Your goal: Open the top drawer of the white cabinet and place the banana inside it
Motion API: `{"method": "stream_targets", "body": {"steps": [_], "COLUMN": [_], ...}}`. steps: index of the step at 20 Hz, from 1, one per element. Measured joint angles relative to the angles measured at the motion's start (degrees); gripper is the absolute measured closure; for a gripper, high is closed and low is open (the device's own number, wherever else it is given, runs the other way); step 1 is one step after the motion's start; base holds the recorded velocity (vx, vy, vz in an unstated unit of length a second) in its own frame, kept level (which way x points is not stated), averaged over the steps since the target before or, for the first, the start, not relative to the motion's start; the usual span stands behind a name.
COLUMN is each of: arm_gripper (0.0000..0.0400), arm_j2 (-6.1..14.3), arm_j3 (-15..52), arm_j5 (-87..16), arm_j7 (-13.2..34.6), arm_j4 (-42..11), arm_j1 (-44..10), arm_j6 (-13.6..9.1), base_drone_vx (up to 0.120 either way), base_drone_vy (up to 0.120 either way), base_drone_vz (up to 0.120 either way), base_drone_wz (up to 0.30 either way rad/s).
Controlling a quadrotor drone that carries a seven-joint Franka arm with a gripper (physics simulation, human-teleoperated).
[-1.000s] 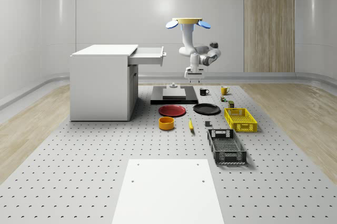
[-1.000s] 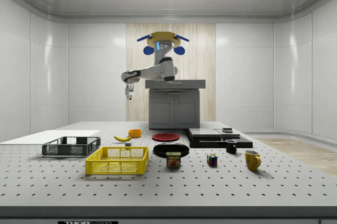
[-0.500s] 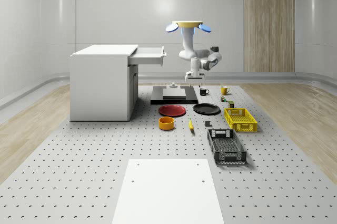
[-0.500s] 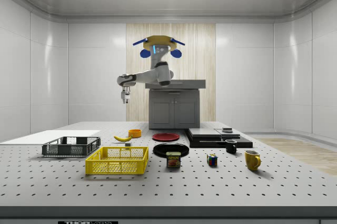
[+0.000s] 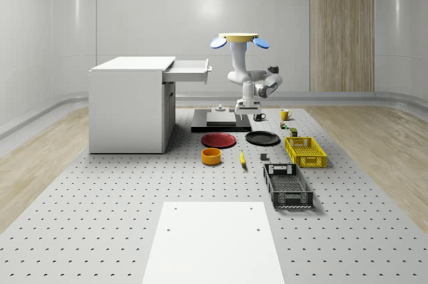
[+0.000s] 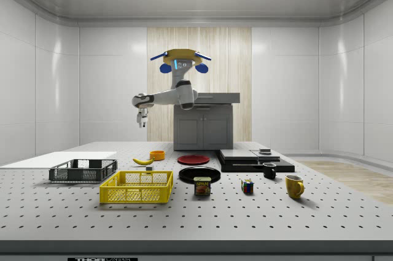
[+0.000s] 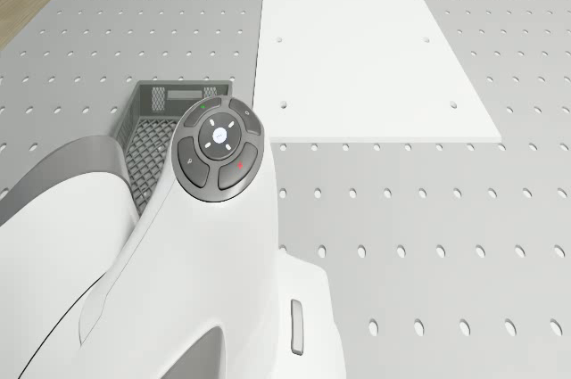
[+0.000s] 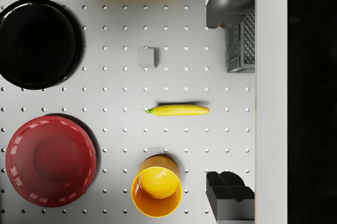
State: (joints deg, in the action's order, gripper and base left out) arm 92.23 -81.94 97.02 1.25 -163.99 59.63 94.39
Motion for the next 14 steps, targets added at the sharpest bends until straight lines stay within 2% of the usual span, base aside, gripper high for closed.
{"method": "stream_targets", "body": {"steps": [2, 5, 14], "arm_gripper": [0.0000, 0.0000, 0.0000], "arm_j2": [0.0, -0.1, -0.1], "arm_j3": [0.0, 0.0, 0.0], "arm_j5": [0.0, 0.0, 0.1], "arm_j7": [0.0, 0.0, 0.0], "arm_j4": [0.0, 0.0, 0.0], "arm_j1": [0.0, 0.0, 0.0], "arm_j6": [0.0, -0.1, -0.1], "base_drone_vx": [0.000, 0.000, 0.000], "base_drone_vy": [0.000, -0.093, 0.000], "base_drone_vz": [-0.120, -0.120, -0.120], "base_drone_wz": [0.000, 0.000, 0.000]}}
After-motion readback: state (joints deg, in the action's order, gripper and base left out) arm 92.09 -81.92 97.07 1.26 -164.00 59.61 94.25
